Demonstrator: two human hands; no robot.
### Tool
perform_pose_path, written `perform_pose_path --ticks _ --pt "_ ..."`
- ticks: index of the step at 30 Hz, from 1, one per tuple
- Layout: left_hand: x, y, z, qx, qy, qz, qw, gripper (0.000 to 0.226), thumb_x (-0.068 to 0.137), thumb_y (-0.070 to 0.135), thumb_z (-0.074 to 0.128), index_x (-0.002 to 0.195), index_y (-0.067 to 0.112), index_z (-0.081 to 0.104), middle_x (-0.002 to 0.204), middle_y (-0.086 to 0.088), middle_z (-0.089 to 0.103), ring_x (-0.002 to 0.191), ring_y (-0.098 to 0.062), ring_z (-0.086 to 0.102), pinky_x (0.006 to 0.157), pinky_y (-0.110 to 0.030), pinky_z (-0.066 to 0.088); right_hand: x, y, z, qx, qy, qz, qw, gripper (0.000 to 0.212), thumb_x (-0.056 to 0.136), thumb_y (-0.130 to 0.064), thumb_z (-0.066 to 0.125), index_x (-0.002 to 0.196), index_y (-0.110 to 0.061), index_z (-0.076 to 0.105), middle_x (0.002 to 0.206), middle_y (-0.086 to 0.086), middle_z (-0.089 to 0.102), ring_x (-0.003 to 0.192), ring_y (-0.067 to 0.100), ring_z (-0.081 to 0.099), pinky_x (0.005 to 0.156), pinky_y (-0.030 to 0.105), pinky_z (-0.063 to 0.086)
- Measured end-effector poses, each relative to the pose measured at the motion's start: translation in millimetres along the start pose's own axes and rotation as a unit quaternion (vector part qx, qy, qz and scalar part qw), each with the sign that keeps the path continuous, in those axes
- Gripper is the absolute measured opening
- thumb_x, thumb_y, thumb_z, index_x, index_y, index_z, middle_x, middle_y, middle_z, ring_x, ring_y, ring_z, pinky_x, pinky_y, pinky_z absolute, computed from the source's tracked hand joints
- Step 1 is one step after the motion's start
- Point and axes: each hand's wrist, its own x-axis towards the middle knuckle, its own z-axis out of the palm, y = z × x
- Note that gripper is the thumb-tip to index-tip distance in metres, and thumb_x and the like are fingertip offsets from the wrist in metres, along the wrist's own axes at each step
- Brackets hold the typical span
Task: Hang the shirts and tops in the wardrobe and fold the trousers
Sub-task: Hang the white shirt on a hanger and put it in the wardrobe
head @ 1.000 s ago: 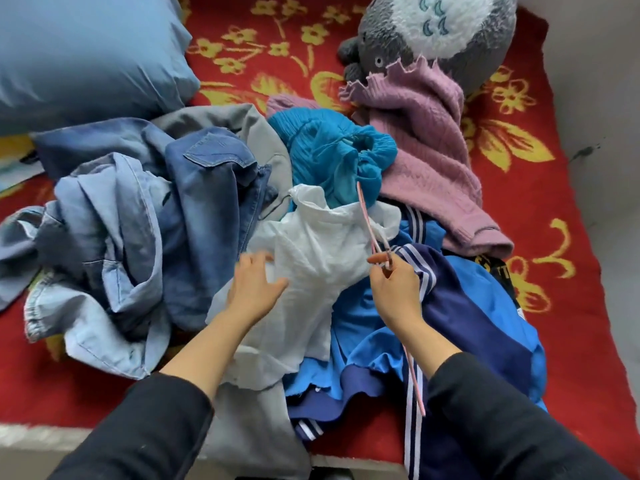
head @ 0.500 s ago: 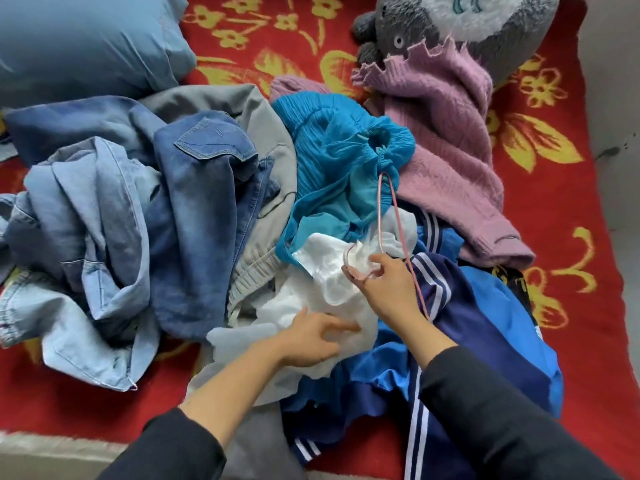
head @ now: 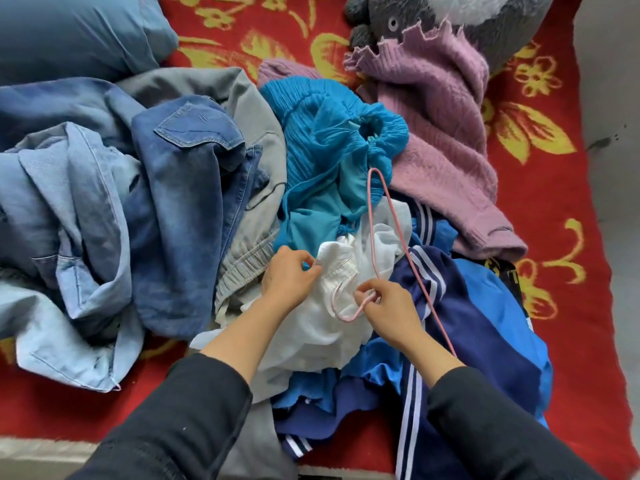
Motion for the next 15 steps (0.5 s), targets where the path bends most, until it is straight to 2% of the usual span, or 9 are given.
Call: perform_pose_path --ticks 2,3,5,6,7,9,11,13,15 --pt "-11.6 3.0 2.2 -0.056 -0.009 0.06 0.997 0.015 0.084 0.034 0.069 0.087 0.02 0.071 0.101 0.003 0.054 0.097 -0.015 0.055 0.082 -0.028 0.041 -1.2 -0.9 -9.5 0.042 0.041 -0.007 0.998 0.016 0.091 -0.037 0.061 0.08 -0.025 0.066 0.073 -0.007 0.064 0.073 0.012 0.059 0.072 0.032 0.048" --pt "-22.2 4.3 1.3 -0.108 -0.053 0.098 0.988 0.012 0.082 0.03 0.072 0.082 0.018 0.071 0.1 0.005 0.057 0.097 -0.011 0.056 0.084 -0.025 0.039 -2.6 -2.9 -14.6 0.064 0.05 -0.011 0.997 0.024 0.091 -0.042 0.059 0.08 -0.022 0.067 0.07 -0.006 0.064 0.071 0.012 0.058 0.071 0.032 0.047" --pt "-48.3 7.3 -6.2 -0.22 -0.197 0.12 0.948 0.013 0.079 0.023 0.076 0.075 0.013 0.069 0.089 0.008 0.064 0.088 -0.007 0.06 0.085 -0.025 0.044 -4.9 -8.3 -22.1 0.101 0.035 -0.006 0.994 0.032 0.091 -0.05 0.055 0.084 -0.022 0.069 0.071 -0.006 0.066 0.073 0.011 0.06 0.073 0.03 0.047" --pt "-58.7 6.2 -8.2 -0.246 -0.246 0.118 0.93 0.013 0.079 0.022 0.077 0.075 0.012 0.07 0.082 0.008 0.065 0.082 -0.006 0.061 0.085 -0.026 0.046 -7.1 -12.2 -24.1 0.112 0.015 -0.001 0.994 0.033 0.091 -0.052 0.054 0.084 -0.023 0.069 0.072 -0.006 0.067 0.075 0.01 0.062 0.074 0.028 0.048" --pt "-65.6 4.0 -8.6 -0.242 -0.262 0.119 0.926 0.013 0.078 0.023 0.077 0.075 0.012 0.071 0.079 0.008 0.065 0.081 -0.006 0.061 0.087 -0.025 0.045 -9.4 -15.5 -24.9 0.121 -0.01 0.003 0.993 0.032 0.091 -0.052 0.054 0.083 -0.025 0.068 0.073 -0.007 0.067 0.076 0.009 0.063 0.075 0.025 0.048" --pt "-73.3 -0.2 -7.6 -0.201 -0.245 0.138 0.938 0.014 0.076 0.028 0.079 0.075 0.016 0.073 0.085 0.001 0.064 0.091 -0.008 0.057 0.09 -0.023 0.041 -14.8 -24.4 -25.8 0.157 -0.048 0.011 0.986 0.026 0.093 -0.042 0.055 0.079 -0.023 0.067 0.076 -0.006 0.069 0.073 0.004 0.064 0.07 0.018 0.046" --pt "-81.3 -1.0 -6.3 -0.146 -0.231 0.166 0.948 0.013 0.075 0.034 0.078 0.073 0.023 0.073 0.091 -0.001 0.063 0.1 -0.007 0.049 0.092 -0.021 0.037 -18.3 -31.4 -27.4 0.182 -0.068 0.029 0.981 0.027 0.097 -0.023 0.055 0.075 -0.013 0.068 0.079 0.0 0.069 0.065 0.004 0.058 0.057 0.014 0.041" --pt "-91.7 0.0 -5.1 -0.118 -0.233 0.185 0.947 0.012 0.075 0.037 0.078 0.07 0.034 0.068 0.088 0.006 0.061 0.1 -0.003 0.044 0.091 -0.015 0.035 -22.3 -37.3 -30.6 0.18 -0.085 0.055 0.978 0.027 0.097 -0.013 0.053 0.08 0.002 0.068 0.074 -0.001 0.063 0.054 0.009 0.046 0.045 0.016 0.036" --pt "-102.8 2.1 -4.4 -0.121 -0.234 0.186 0.946 0.015 0.076 0.035 0.077 0.069 0.036 0.064 0.084 0.012 0.058 0.096 0.004 0.044 0.085 -0.007 0.031 -28.1 -41.6 -31.9 0.175 -0.113 0.066 0.976 0.023 0.095 -0.013 0.056 0.081 0.001 0.068 0.071 -0.001 0.058 0.052 0.011 0.04 0.042 0.02 0.031"
